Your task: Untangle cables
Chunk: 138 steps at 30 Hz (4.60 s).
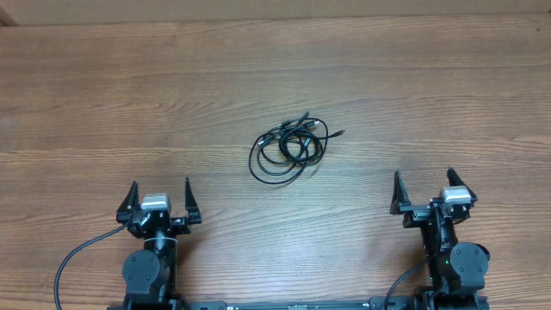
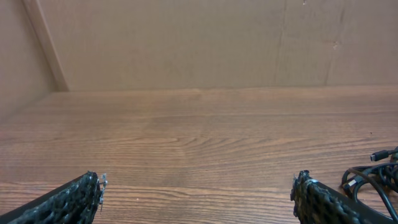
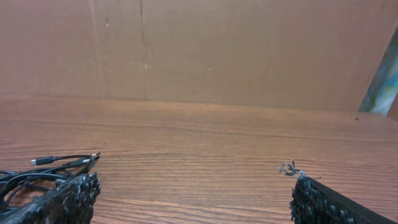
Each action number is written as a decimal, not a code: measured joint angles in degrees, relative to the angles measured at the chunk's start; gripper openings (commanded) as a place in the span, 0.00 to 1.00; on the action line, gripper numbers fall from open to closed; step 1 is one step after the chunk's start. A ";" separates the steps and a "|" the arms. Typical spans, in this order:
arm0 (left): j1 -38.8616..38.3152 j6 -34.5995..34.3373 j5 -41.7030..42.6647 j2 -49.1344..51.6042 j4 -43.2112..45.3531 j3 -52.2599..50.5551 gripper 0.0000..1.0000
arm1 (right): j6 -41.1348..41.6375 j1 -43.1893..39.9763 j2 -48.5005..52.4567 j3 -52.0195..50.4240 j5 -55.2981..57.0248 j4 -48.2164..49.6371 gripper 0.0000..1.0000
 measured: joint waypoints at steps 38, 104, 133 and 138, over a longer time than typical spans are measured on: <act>0.00 0.00 0.00 0.00 0.00 0.00 0.99 | -0.02 0.00 0.00 0.00 -0.02 0.02 1.00; 0.00 -13.64 42.51 15.72 -18.45 39.23 1.00 | 0.00 0.00 0.00 0.00 0.00 0.00 1.00; 0.00 -17.57 59.56 28.41 -24.24 56.81 1.00 | 0.00 0.00 0.00 0.00 0.00 0.00 1.00; 0.00 -14.62 54.23 33.53 -36.68 63.30 1.00 | -0.02 0.00 0.00 0.00 0.00 0.02 1.00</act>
